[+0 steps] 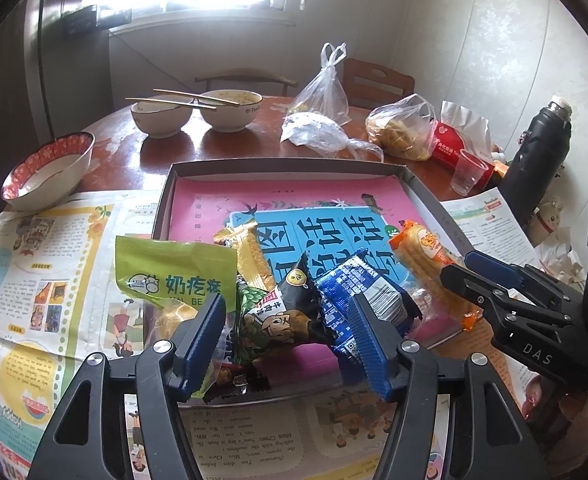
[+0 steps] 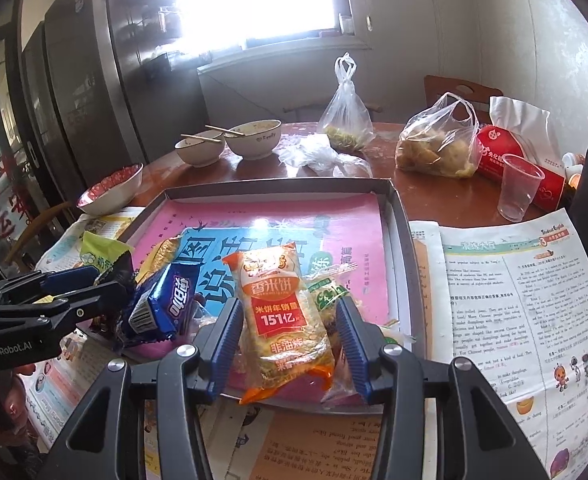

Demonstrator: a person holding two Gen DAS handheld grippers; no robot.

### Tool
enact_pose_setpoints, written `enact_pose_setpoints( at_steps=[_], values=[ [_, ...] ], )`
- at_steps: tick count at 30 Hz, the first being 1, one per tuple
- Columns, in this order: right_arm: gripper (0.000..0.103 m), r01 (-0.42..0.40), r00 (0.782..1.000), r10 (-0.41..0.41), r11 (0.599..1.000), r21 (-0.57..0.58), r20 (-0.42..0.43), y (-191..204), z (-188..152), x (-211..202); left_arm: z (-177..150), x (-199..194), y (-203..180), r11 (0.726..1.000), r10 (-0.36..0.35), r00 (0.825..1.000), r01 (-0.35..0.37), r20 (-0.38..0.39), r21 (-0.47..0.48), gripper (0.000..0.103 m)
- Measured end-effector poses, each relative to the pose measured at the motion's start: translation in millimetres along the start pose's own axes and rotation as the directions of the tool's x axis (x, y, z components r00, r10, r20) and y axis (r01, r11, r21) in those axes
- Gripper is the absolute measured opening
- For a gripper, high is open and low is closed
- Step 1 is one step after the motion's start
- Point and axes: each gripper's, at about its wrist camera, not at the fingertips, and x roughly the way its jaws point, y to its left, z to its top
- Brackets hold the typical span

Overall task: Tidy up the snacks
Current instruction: 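Lower and release the snack bag in the box while right tool releases wafer pack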

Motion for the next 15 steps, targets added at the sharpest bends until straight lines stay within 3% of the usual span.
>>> enact_pose_setpoints(
  at_steps=[4, 15],
  values=[
    [0.063, 0.002, 1.0, -0.002, 1.0, 0.002, 0.025, 1.6, 2.1, -6.9, 0.1, -4.3, -2.9, 1.0, 0.007, 1.0, -0.007, 0.016, 0.013, 0.069],
    [0.075, 0.019, 0.997, -0.021, 1.0, 0.023, 0.075, -0.1, 7.2, -22.1, 2.1, -18.2, -6.0, 0.998, 0.05, 0.996, -0.052, 0.072, 0.023, 0.071]
  ],
)
